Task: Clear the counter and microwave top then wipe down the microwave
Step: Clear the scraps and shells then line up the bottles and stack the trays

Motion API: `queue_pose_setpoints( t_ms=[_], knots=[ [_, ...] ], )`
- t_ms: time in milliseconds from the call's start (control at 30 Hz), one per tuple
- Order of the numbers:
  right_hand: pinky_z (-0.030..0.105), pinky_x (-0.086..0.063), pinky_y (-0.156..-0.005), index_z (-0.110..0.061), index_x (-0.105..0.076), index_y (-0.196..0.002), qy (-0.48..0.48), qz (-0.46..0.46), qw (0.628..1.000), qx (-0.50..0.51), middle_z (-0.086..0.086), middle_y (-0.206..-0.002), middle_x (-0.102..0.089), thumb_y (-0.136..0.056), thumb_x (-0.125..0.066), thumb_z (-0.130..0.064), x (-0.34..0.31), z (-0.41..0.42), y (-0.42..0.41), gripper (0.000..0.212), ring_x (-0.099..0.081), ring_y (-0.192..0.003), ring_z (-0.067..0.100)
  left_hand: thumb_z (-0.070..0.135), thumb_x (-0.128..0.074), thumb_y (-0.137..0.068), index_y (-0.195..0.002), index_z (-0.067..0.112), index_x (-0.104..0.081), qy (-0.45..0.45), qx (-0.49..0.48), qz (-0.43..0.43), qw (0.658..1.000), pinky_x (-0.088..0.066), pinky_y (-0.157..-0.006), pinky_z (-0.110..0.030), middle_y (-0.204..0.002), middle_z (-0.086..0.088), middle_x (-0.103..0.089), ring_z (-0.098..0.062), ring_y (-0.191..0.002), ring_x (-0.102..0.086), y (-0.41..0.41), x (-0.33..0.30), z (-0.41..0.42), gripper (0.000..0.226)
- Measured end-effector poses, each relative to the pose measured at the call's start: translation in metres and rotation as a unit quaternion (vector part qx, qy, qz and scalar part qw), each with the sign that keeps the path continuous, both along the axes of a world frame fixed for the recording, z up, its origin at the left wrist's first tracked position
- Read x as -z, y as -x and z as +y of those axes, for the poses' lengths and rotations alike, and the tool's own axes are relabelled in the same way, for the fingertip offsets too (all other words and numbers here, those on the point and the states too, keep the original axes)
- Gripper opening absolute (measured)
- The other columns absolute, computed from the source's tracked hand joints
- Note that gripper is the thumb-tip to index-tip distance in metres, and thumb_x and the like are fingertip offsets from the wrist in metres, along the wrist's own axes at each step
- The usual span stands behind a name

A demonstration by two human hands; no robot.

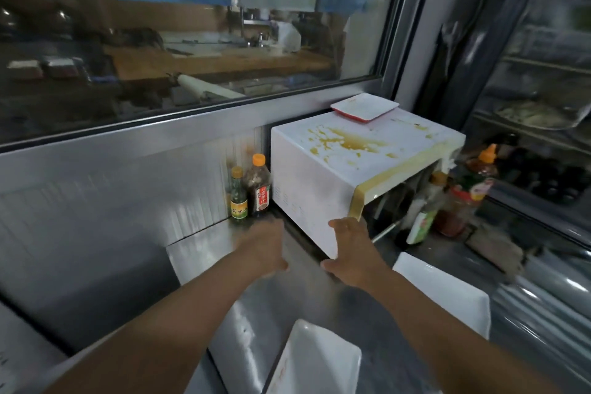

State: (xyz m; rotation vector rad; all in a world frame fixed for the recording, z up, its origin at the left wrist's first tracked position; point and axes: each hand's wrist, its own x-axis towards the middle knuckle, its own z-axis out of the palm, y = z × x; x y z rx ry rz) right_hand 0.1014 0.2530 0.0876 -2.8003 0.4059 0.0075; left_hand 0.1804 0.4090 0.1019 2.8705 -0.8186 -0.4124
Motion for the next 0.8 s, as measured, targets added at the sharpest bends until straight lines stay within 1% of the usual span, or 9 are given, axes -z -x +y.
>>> queue_pose_setpoints(
  t_ms=[67,167,200,300,433,500,567,667,800],
  knots=[
    [0.034,-0.032,-0.106,-0.013,-0.032,-0.139,0.000,-0.004,1.000,0.022,0.009,-0.140,-0.034,-0.077,-0.070,-0.030,0.000,-0.013,0.012,0.074,-0.027,-0.132,0.028,0.036,-0.070,-0.081,-0.132,0.014,-0.037,0.001,0.023,0.001,1.000,-0.044,-0.092,-0.034,-0.132,-0.007,-0.046,-0.025,-0.122,-0.045,0.009,-0.002,-0.016,0.065],
    [0.035,-0.036,-0.104,-0.013,-0.039,-0.134,-0.005,-0.022,0.999,0.050,0.007,-0.132,-0.042,-0.072,-0.072,-0.032,0.000,-0.035,0.029,0.072,-0.035,-0.129,0.029,0.034,-0.070,-0.079,-0.128,0.013,-0.039,0.013,0.056,0.003,0.998,-0.045,-0.086,-0.034,-0.125,-0.009,-0.052,-0.027,-0.115,-0.050,0.020,-0.003,-0.042,0.061],
    [0.034,-0.034,-0.105,-0.013,-0.038,-0.136,-0.007,-0.020,0.998,0.057,0.008,-0.134,-0.041,-0.074,-0.071,-0.030,-0.001,-0.044,0.035,0.073,-0.034,-0.130,0.029,0.034,-0.070,-0.079,-0.128,0.013,-0.039,0.017,0.062,0.004,0.998,-0.045,-0.085,-0.033,-0.123,-0.009,-0.053,-0.028,-0.114,-0.051,0.024,-0.003,-0.052,0.062],
    [0.032,-0.029,-0.107,-0.011,-0.035,-0.140,-0.007,-0.026,0.996,0.085,0.011,-0.140,-0.037,-0.077,-0.070,-0.027,-0.001,-0.077,0.050,0.073,-0.032,-0.131,0.030,0.037,-0.071,-0.077,-0.132,0.015,-0.037,0.025,0.084,0.012,0.996,-0.047,-0.090,-0.035,-0.125,-0.008,-0.053,-0.027,-0.116,-0.052,0.037,0.000,-0.083,0.069],
    [0.034,-0.031,-0.108,-0.011,-0.029,-0.143,-0.023,-0.015,0.993,0.117,0.014,-0.145,-0.029,-0.079,-0.071,-0.030,0.000,-0.124,0.066,0.079,-0.026,-0.134,0.032,0.037,-0.070,-0.078,-0.136,0.014,-0.034,0.036,0.093,0.032,0.994,-0.048,-0.091,-0.036,-0.126,-0.008,-0.052,-0.026,-0.116,-0.052,0.052,0.006,-0.129,0.072],
    [0.035,-0.031,-0.107,-0.011,-0.029,-0.142,-0.031,-0.014,0.991,0.133,0.015,-0.143,-0.030,-0.079,-0.071,-0.030,0.000,-0.148,0.071,0.078,-0.027,-0.132,0.033,0.039,-0.068,-0.080,-0.138,0.014,-0.031,0.036,0.095,0.029,0.994,-0.048,-0.089,-0.036,-0.125,-0.009,-0.052,-0.027,-0.115,-0.053,0.056,0.006,-0.156,0.073],
    [0.035,-0.031,-0.104,-0.012,-0.034,-0.139,-0.036,-0.019,0.989,0.143,0.014,-0.140,-0.034,-0.078,-0.071,-0.032,0.002,-0.175,0.072,0.075,-0.030,-0.129,0.032,0.040,-0.067,-0.082,-0.137,0.014,-0.030,0.049,0.093,0.030,0.994,-0.048,-0.085,-0.035,-0.124,-0.009,-0.053,-0.027,-0.112,-0.054,0.056,0.006,-0.184,0.071],
    [0.030,-0.030,-0.101,-0.015,-0.039,-0.136,-0.049,-0.034,0.987,0.149,0.010,-0.137,-0.040,-0.074,-0.072,-0.036,0.007,-0.217,0.072,0.073,-0.033,-0.127,0.030,0.040,-0.069,-0.081,-0.141,0.015,-0.026,0.090,0.067,0.044,0.993,-0.049,-0.091,-0.039,-0.133,-0.008,-0.050,-0.027,-0.117,-0.053,0.051,0.011,-0.229,0.077],
    [0.032,-0.030,-0.105,-0.010,-0.032,-0.139,-0.059,-0.015,0.986,0.153,0.013,-0.144,-0.031,-0.079,-0.071,-0.032,0.013,-0.273,0.069,0.075,-0.028,-0.134,0.032,0.039,-0.072,-0.079,-0.136,0.013,-0.029,0.134,0.016,0.068,0.988,-0.049,-0.092,-0.042,-0.130,-0.010,-0.051,-0.029,-0.116,-0.053,0.040,0.025,-0.287,0.076]
  ],
)
